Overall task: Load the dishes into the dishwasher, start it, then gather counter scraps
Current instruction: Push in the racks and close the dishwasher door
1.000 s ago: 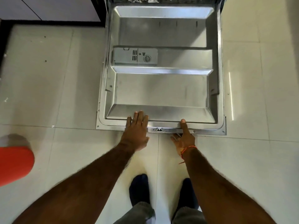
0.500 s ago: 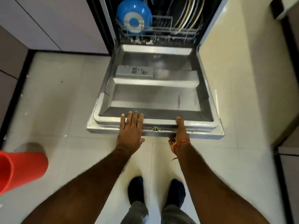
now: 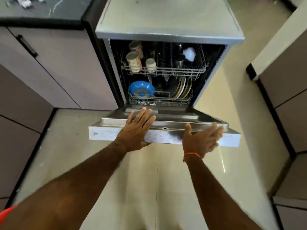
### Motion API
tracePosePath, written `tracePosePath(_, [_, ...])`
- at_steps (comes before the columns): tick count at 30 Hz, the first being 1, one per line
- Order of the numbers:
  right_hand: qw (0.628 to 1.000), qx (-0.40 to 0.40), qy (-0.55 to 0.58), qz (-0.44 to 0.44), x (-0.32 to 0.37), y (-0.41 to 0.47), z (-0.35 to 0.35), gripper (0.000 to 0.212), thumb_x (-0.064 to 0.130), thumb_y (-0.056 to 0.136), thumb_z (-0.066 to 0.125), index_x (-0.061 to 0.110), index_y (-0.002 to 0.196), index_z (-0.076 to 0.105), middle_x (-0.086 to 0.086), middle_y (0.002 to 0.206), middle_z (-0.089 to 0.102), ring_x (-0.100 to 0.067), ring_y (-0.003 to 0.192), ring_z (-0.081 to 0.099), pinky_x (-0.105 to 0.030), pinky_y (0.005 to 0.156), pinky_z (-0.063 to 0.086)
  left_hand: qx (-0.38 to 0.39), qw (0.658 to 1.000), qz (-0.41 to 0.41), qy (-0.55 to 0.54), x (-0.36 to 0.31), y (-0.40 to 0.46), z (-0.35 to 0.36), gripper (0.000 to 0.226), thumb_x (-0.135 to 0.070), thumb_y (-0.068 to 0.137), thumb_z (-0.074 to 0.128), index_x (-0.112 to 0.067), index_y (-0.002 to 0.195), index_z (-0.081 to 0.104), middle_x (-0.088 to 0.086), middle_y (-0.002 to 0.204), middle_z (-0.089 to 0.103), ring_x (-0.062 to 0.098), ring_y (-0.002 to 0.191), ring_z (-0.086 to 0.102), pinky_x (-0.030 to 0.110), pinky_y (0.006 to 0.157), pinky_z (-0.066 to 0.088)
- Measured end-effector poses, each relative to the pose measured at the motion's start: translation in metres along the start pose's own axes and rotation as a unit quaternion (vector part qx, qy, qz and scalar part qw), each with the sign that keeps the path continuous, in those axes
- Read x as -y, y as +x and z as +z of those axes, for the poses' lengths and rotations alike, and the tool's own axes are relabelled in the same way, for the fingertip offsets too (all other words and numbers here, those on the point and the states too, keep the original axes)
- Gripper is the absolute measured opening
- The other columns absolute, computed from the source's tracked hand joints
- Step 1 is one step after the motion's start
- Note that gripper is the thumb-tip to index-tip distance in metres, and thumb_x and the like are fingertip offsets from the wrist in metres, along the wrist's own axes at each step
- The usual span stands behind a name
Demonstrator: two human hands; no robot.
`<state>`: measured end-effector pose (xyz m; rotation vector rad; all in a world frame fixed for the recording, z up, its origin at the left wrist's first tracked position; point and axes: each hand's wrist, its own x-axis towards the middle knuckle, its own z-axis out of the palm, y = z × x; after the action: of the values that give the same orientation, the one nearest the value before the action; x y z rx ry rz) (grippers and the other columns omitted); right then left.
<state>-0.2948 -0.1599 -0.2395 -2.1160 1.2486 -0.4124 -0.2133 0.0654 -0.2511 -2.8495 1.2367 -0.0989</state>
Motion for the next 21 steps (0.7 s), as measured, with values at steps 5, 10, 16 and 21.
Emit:
tracePosePath(5, [0.957, -0.001, -0.135, -0.258, 0.052, 0.063, 0.012, 0.07, 0.055, 0.097, 0.036, 0.01, 0.151, 0.037, -0.01, 0.165, 0.021, -0.033, 0.154, 0.002, -0.063, 0.12, -0.003, -0.059, 0.998, 0.011, -0.001, 0.043, 0.061, -0.044, 0.11, -0.079, 0.077, 0.058, -0.007, 0.156, 0.031, 0.014, 0.167, 0.019, 0.031, 0.156, 0.011, 0.058, 0.122, 0.015])
tracePosePath(10, [0.893, -0.028, -0.207, -0.399, 0.103, 0.112, 0.016, 0.08, 0.062, 0.099, 0.03, 0.008, 0.158, 0.021, -0.012, 0.167, 0.009, -0.034, 0.154, 0.001, -0.063, 0.12, 0.007, -0.094, 0.995, -0.024, -0.023, 0.077, 0.117, -0.077, 0.128, -0.096, 0.07, 0.046, -0.003, 0.156, 0.026, 0.017, 0.168, 0.014, 0.031, 0.157, 0.007, 0.057, 0.124, 0.012])
tracePosePath(16, [0.849, -0.056, -0.213, -0.481, 0.177, 0.179, 0.03, 0.096, 0.074, 0.095, 0.033, 0.006, 0.159, 0.013, -0.012, 0.168, 0.005, -0.034, 0.154, 0.0, -0.066, 0.119, 0.006, -0.124, 0.989, -0.082, -0.016, 0.126, 0.193, -0.112, 0.148, -0.102, 0.06, 0.046, 0.001, 0.159, 0.007, 0.018, 0.169, -0.007, 0.031, 0.156, -0.011, 0.056, 0.125, 0.006])
tracePosePath(21, [0.82, -0.032, -0.241, -0.519, 0.228, 0.232, 0.047, 0.109, 0.086, 0.087, 0.027, 0.005, 0.159, 0.015, -0.013, 0.167, 0.009, -0.034, 0.154, 0.004, -0.064, 0.12, 0.002, -0.092, 0.991, -0.097, 0.0, 0.163, 0.253, -0.13, 0.146, -0.105, 0.059, 0.04, -0.006, 0.161, 0.004, 0.013, 0.169, -0.01, 0.029, 0.156, -0.014, 0.053, 0.126, -0.003])
